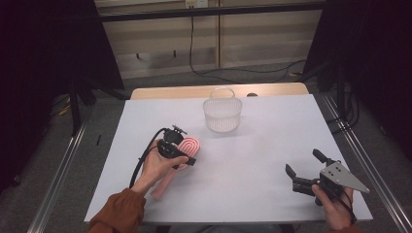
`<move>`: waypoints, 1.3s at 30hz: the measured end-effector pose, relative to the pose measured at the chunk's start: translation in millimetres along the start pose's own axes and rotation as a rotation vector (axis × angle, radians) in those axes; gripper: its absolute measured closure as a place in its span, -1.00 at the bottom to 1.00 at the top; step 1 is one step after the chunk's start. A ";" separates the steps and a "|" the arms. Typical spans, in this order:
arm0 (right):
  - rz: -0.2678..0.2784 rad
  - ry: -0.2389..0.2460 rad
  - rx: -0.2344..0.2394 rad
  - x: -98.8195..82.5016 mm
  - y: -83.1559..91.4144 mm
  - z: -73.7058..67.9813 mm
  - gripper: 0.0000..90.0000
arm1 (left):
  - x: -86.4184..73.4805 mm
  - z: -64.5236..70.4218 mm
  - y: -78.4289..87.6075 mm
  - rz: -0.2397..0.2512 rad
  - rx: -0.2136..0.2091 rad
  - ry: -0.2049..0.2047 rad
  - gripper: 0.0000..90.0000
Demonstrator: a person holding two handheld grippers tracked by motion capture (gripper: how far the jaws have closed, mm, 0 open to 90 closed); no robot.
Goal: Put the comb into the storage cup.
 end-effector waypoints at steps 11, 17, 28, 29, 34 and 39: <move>0.000 0.001 -0.002 0.0 0.2 0.3 -1.00 | 2.6 1.0 11.4 0.045 0.006 0.001 -0.55; 0.000 0.001 -0.003 0.0 0.2 0.3 -1.00 | 5.2 1.1 25.3 0.094 0.010 0.003 -0.55; 0.001 0.000 -0.005 0.0 0.0 0.6 -1.00 | 10.7 0.0 54.6 0.200 0.011 0.010 -0.54; 0.001 -0.001 -0.006 0.0 -0.1 0.7 -1.00 | 11.1 -0.1 56.2 0.204 0.009 0.001 -0.54; 0.002 -0.001 -0.007 0.0 0.0 0.8 -1.00 | 12.5 1.7 62.7 0.268 0.018 0.003 -0.54; 0.002 -0.001 -0.006 0.1 0.1 0.7 -1.00 | 13.4 2.6 63.2 0.280 0.025 -0.015 -0.54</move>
Point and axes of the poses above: each handheld gripper's, and its own axes: y roughly backward along the jaws, x roughly out of its top, z roughly to its right, the point moved 4 cm from there along -y, roughly forward along the jaws, and after that the axes turned 1 degree about -z, right-handed, at the moved point
